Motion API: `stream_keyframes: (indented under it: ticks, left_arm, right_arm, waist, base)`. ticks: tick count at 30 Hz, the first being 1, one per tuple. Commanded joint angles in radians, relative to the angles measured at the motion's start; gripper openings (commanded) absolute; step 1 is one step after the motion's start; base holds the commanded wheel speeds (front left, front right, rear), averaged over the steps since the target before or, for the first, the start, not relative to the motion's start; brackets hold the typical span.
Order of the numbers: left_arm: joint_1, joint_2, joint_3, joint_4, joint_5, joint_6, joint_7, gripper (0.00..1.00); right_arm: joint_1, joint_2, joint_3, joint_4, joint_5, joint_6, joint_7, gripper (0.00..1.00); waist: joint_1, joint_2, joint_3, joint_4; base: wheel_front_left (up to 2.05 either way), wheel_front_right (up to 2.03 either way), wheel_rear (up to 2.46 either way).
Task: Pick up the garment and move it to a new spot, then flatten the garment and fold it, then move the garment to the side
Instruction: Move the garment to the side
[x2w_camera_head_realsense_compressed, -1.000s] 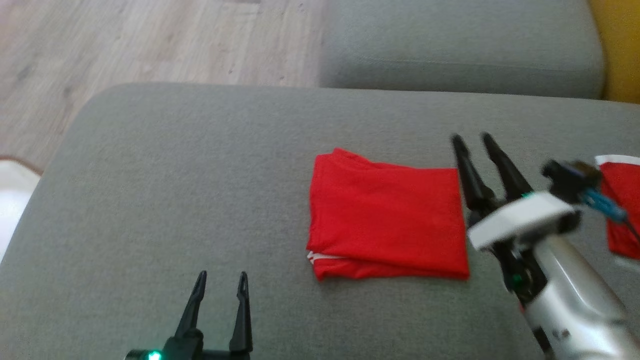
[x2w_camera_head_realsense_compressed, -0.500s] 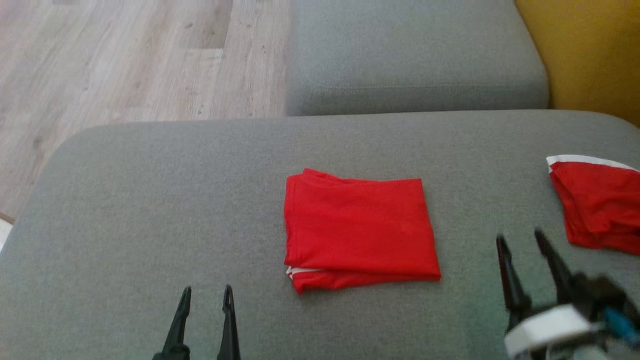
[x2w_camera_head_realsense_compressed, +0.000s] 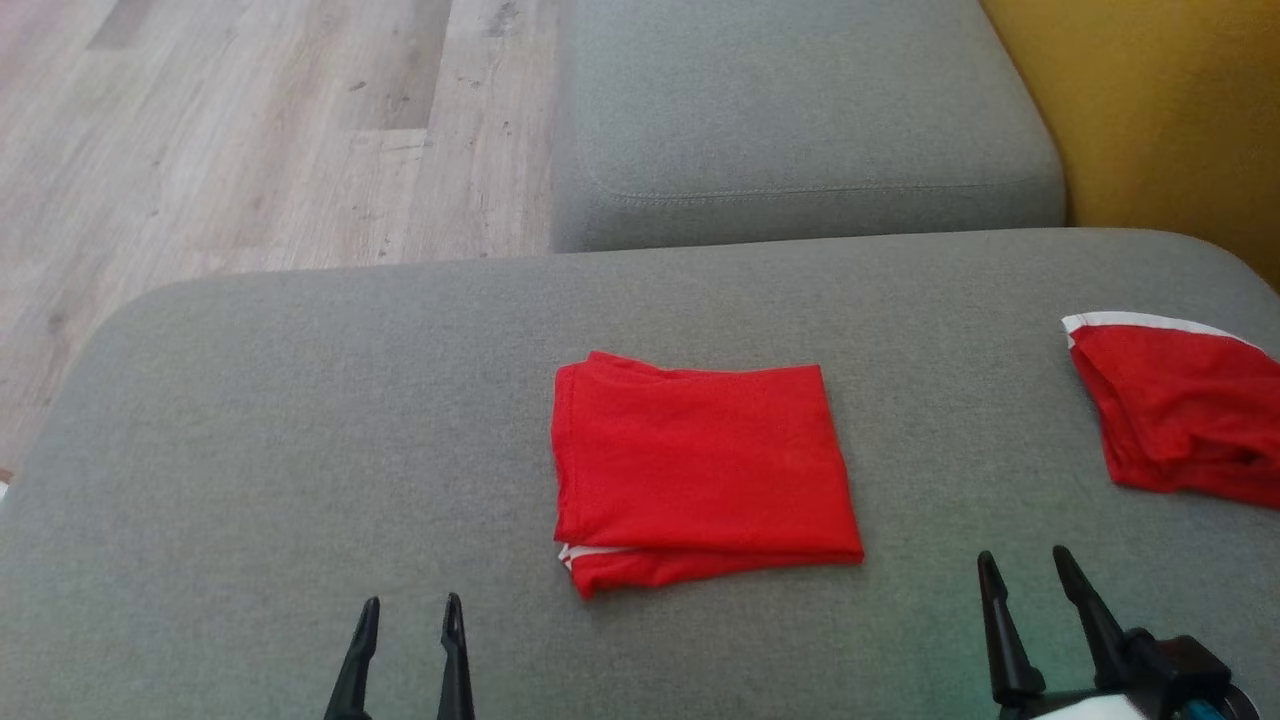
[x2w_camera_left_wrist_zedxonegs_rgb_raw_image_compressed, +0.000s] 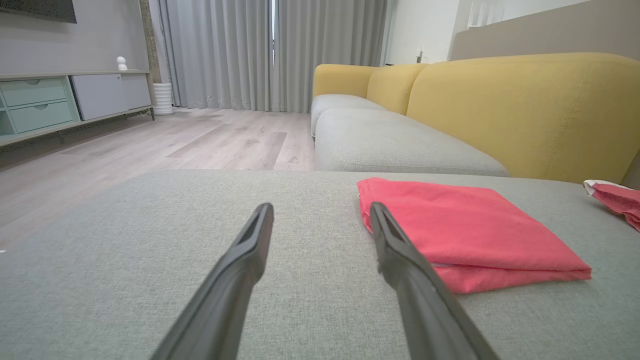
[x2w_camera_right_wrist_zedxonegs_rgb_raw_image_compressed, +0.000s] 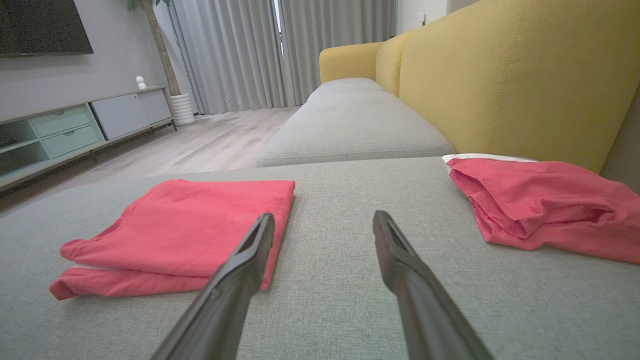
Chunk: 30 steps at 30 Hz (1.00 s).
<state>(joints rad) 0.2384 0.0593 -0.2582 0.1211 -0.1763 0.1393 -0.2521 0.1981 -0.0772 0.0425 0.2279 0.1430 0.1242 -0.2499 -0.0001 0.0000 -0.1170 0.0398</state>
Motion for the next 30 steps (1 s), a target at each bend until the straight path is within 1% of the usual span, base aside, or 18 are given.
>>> stream_keyframes:
  ticks: [1, 13, 30]
  left_arm:
    - [-0.026, -0.009, 0.035, -0.036, 0.001, -0.006, -0.01, 1.0]
    - [-0.015, -0.009, 0.038, -0.03, 0.003, -0.015, -0.01, 1.0]
    - [-0.013, -0.009, 0.042, -0.024, 0.007, -0.01, -0.01, 1.0]
  right_arm:
    - [-0.028, -0.009, 0.02, -0.036, -0.008, 0.007, -0.012, 1.0]
    - [-0.022, -0.006, 0.021, -0.026, -0.014, 0.007, -0.012, 1.0]
    - [-0.022, -0.001, 0.016, -0.021, -0.018, 0.007, -0.012, 1.0]
  waist:
    - [0.0001, 0.0, -0.002, -0.003]
    - [0.0001, 0.0, -0.017, -0.013]
    - [0.0001, 0.0, -0.016, -0.011]
  base:
    - [0.0, 0.0, 0.0]
    - [0.0, 0.0, 0.0]
    - [0.0, 0.0, 0.0]
